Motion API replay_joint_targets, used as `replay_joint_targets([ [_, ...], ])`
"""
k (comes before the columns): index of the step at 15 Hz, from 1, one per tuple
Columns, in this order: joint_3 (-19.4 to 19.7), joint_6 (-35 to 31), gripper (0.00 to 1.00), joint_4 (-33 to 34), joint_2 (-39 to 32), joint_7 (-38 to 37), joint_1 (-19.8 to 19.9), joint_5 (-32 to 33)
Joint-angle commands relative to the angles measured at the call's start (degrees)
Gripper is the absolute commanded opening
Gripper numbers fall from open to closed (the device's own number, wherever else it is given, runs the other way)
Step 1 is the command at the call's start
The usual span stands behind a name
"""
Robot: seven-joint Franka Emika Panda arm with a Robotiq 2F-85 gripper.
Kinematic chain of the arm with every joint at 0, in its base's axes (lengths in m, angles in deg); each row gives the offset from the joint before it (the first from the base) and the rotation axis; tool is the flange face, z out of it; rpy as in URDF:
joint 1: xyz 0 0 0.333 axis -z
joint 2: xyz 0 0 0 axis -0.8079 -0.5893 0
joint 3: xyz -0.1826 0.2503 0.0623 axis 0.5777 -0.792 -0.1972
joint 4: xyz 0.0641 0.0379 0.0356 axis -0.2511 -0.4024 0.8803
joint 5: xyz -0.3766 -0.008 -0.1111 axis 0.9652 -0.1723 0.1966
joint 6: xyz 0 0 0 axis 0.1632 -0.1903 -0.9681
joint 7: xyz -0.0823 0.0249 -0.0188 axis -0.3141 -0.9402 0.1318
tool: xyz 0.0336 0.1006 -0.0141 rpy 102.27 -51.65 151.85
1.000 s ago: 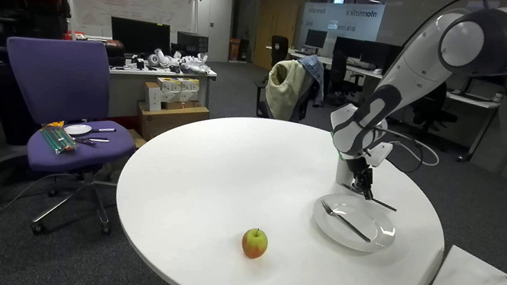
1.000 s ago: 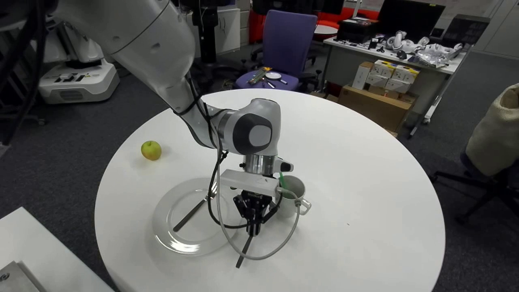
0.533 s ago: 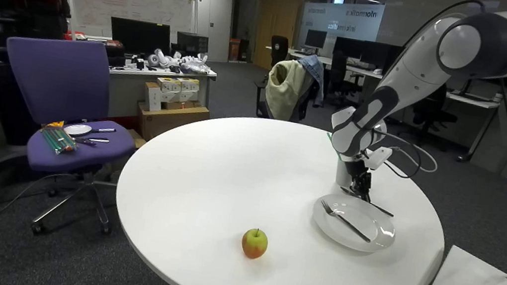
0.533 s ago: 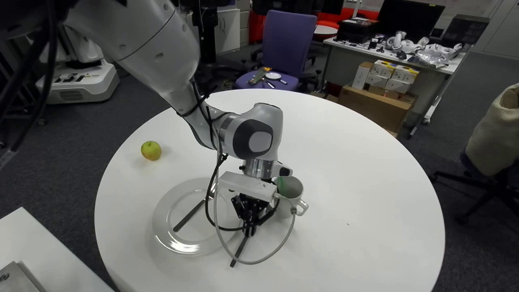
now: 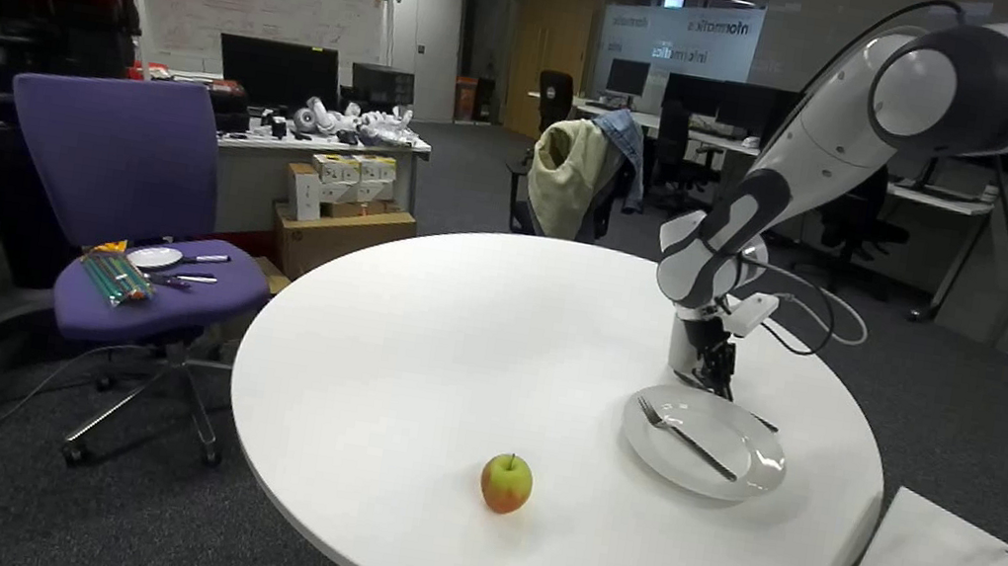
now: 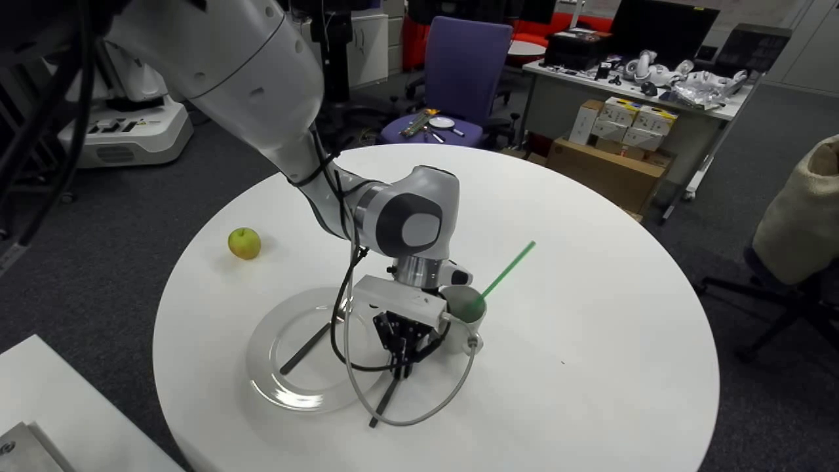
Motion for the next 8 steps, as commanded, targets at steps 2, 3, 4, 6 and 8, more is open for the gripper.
replay_joint_targets([
  [2,-1.21,1.41,0.53,1.07,0.33,2.24,1.38,-1.47],
  [3,-1.2,1.43,0.6,1.11,0.33,2.23,1.37,-1.47],
  [4,-1.19,1.48,0.67,1.11,0.38,2.2,1.35,-1.51],
  [6,-1.16,1.38,0.82,1.0,0.52,2.09,1.3,-1.52],
  [8,-1.01,0.95,0.96,0.51,1.02,1.72,1.14,-1.38],
])
